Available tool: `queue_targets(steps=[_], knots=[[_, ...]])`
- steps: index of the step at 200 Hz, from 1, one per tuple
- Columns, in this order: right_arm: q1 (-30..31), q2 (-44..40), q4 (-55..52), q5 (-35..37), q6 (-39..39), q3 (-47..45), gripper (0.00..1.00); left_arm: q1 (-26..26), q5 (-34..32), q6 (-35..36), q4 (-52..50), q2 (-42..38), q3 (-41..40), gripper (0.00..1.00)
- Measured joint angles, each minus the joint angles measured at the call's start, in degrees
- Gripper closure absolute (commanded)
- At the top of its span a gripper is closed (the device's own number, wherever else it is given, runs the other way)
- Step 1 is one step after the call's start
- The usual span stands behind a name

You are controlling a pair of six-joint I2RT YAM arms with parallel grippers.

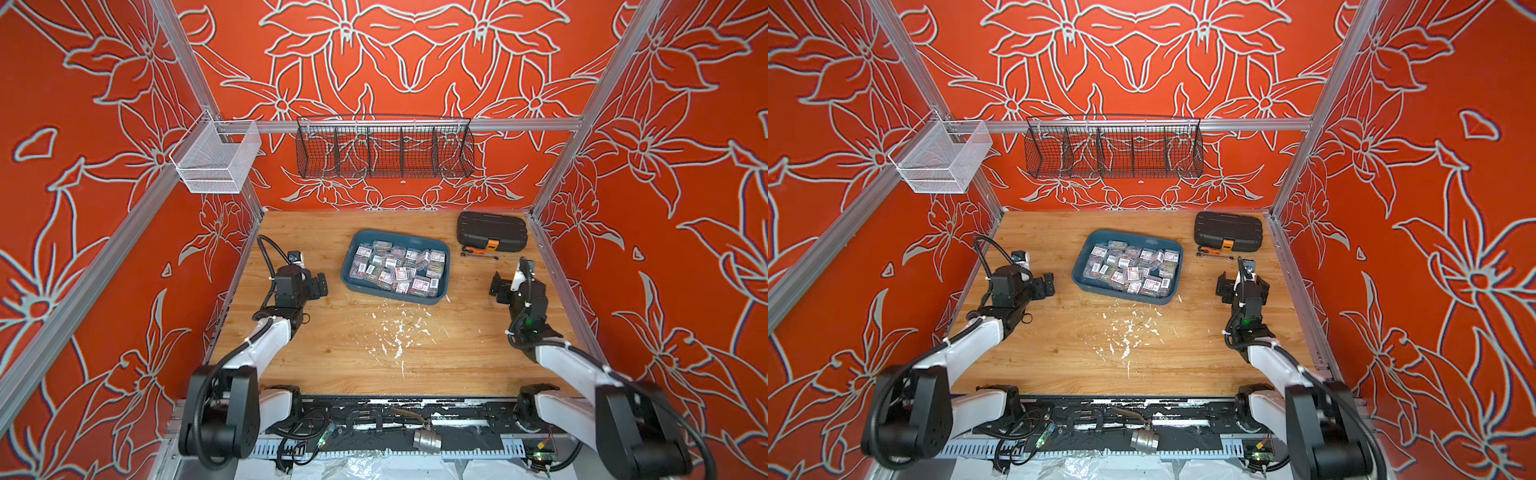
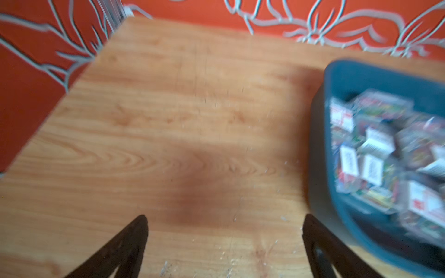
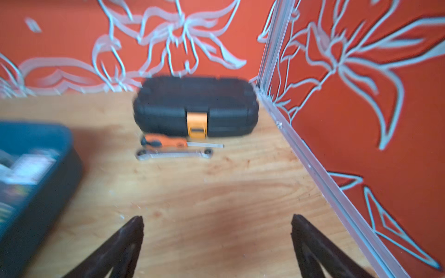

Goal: Take the paper clips out of the storage box
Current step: Adjust the storage box at the center of the board.

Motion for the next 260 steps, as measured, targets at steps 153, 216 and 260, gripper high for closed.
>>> queue_targets(steps=[153, 216, 260], knots=[[0.9, -10.7, -21.8, -20.1, 31.1, 1.1, 0.23, -0.1, 9.6, -26.6, -10.2, -50.9, -21.6, 0.03], [11.3, 21.8, -20.9, -21.9, 28.6, 16.3, 0.41, -0.1, 15.3, -26.3, -7.9, -15.8, -5.7, 0.20], [13.0, 28.8, -21.0, -23.3, 27.2, 20.1, 0.43, -1.8, 20.4, -23.3, -13.1, 4.3, 7.6, 0.35]])
